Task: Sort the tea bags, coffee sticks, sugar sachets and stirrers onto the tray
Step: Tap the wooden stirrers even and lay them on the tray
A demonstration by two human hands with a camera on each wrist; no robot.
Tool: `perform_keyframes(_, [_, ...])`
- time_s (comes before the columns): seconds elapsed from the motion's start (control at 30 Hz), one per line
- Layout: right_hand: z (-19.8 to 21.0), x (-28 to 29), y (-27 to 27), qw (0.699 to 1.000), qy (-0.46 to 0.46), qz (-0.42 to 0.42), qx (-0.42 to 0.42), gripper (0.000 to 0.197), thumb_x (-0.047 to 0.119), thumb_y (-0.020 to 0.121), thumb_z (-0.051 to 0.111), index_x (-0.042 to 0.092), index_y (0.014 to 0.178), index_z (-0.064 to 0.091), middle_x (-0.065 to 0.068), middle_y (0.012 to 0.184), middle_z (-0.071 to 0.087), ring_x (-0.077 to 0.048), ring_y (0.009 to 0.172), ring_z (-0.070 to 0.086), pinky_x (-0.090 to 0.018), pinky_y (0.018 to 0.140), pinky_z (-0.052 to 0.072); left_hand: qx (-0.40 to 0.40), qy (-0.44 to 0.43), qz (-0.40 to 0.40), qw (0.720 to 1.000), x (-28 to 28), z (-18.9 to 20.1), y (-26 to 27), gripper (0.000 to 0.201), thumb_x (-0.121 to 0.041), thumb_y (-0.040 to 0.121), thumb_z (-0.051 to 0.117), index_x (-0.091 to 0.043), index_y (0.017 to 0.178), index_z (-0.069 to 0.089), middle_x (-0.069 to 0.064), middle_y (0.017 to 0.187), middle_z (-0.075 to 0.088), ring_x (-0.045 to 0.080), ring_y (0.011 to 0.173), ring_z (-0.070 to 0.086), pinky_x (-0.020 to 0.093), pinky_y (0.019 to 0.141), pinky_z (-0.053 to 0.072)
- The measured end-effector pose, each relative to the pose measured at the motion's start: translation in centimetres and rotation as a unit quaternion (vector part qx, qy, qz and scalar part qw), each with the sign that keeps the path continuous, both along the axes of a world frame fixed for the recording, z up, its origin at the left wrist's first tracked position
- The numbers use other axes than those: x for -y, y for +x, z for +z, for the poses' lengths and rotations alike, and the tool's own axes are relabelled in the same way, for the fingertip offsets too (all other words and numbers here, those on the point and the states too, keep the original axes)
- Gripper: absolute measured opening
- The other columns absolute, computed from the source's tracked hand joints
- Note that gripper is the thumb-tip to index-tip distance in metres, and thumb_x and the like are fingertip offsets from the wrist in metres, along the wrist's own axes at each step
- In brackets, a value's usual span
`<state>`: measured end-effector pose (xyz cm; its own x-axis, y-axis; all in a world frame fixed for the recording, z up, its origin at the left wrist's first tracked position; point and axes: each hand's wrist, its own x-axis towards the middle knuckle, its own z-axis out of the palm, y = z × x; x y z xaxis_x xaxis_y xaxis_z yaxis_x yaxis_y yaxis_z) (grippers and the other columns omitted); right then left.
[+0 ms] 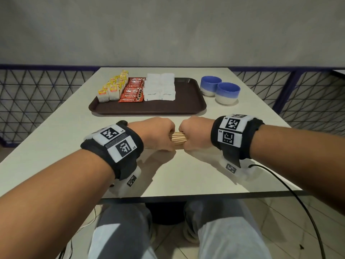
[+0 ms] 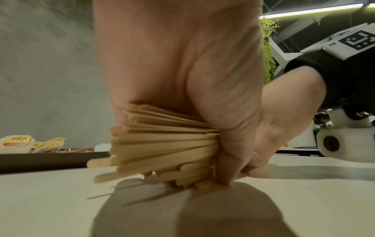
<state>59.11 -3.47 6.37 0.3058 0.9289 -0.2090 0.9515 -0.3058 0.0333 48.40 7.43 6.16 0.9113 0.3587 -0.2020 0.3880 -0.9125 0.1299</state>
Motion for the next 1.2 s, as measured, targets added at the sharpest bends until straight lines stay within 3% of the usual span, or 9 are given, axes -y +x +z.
perform_keyframes(0.17, [0.3,0.5,0.1,0.999,0.009,-0.005,-0.045,0.018,0.027,0.085,0.067,0.015,0.098,0.068,-0.002,0.081,0.065,-0.022,0.072,0.061,-0.031,0.066,0.05,-0.005,0.029,-0.017,0.999,0.1,0.0,-0.2,0.022,-0.031,0.086,0.071,-0.028,0.076,0.051,-0.002,0.08,0.062,0.015,0.069,0.057,0.029,0.058,0.038])
perform_keyframes(0.33, [0.7,0.9,0.2,0.997,0.003,-0.003,-0.078,0.028,0.033,0.084,0.077,0.015,0.105,0.073,-0.004,0.094,0.073,-0.021,0.081,0.065,-0.028,0.065,0.049,-0.042,0.013,-0.025,0.999,0.8,0.4,-0.4,0.019,-0.043,0.092,0.065,-0.026,0.089,0.059,-0.001,0.082,0.065,0.017,0.071,0.061,0.03,0.062,0.044])
perform_keyframes(0.6, [1.2,0.6,-0.3,0.997,0.005,0.021,-0.068,0.021,0.023,0.091,0.063,0.012,0.109,0.067,-0.009,0.099,0.07,-0.028,0.086,0.064,-0.034,0.073,0.05,-0.056,0.037,-0.037,0.997,1.0,2.2,-0.7,0.02,-0.031,0.094,0.059,-0.014,0.099,0.067,0.006,0.087,0.068,0.024,0.074,0.062,0.031,0.059,0.043])
perform_keyframes(0.7, [1.2,0.7,-0.5,0.993,0.027,0.024,-0.11,0.031,0.032,0.088,0.073,0.017,0.113,0.064,-0.002,0.101,0.069,-0.022,0.088,0.064,-0.03,0.074,0.048,-0.047,0.04,-0.047,0.997,1.0,3.6,-1.0,0.019,-0.043,0.09,0.065,-0.024,0.088,0.066,0.0,0.081,0.069,0.019,0.072,0.064,0.029,0.058,0.046])
perform_keyframes(0.8, [1.3,0.5,-0.8,0.986,0.083,0.0,-0.141,0.031,0.033,0.083,0.079,0.016,0.102,0.062,0.0,0.091,0.066,-0.019,0.079,0.062,-0.029,0.066,0.048,-0.039,0.091,-0.061,0.993,1.3,6.2,-1.6,0.03,-0.053,0.081,0.07,-0.024,0.089,0.067,-0.002,0.078,0.067,0.017,0.07,0.063,0.029,0.058,0.046])
perform_keyframes(0.93, [3.1,0.2,-1.3,0.919,0.225,-0.028,-0.321,0.019,0.012,0.089,0.075,0.006,0.084,0.058,-0.003,0.07,0.058,-0.007,0.051,0.056,-0.022,0.05,0.048,0.133,0.157,-0.009,0.979,1.2,12.9,-3.1,0.052,-0.074,0.085,0.058,-0.022,0.087,0.066,-0.001,0.078,0.065,0.017,0.072,0.059,0.033,0.061,0.045])
perform_keyframes(1.0, [4.3,0.0,-2.1,0.872,0.29,-0.022,-0.393,0.019,0.007,0.088,0.075,0.004,0.083,0.057,-0.004,0.067,0.057,-0.007,0.049,0.057,-0.019,0.051,0.05,0.274,0.16,0.011,0.948,1.1,15.7,-3.6,0.057,-0.069,0.098,0.044,-0.017,0.083,0.063,0.005,0.074,0.061,0.019,0.067,0.055,0.033,0.056,0.039])
perform_keyframes(1.1, [5.5,-0.6,-3.9,0.833,0.344,0.001,-0.433,0.021,0.006,0.087,0.076,0.004,0.078,0.057,-0.005,0.067,0.057,-0.01,0.053,0.059,-0.02,0.056,0.052,0.402,0.03,0.017,0.915,1.1,16.7,-3.4,0.058,-0.053,0.106,0.038,-0.011,0.088,0.074,0.003,0.083,0.074,0.019,0.075,0.069,0.034,0.071,0.055])
perform_keyframes(1.2, [4.8,-1.2,-4.9,0.8,0.382,-0.017,-0.462,0.023,0.004,0.086,0.075,0.009,0.073,0.057,-0.003,0.066,0.058,-0.014,0.057,0.06,-0.028,0.059,0.056,0.409,-0.095,-0.003,0.908,1.7,15.6,-2.6,0.047,-0.033,0.103,0.046,-0.008,0.08,0.079,0.005,0.078,0.078,0.019,0.072,0.075,0.039,0.076,0.062])
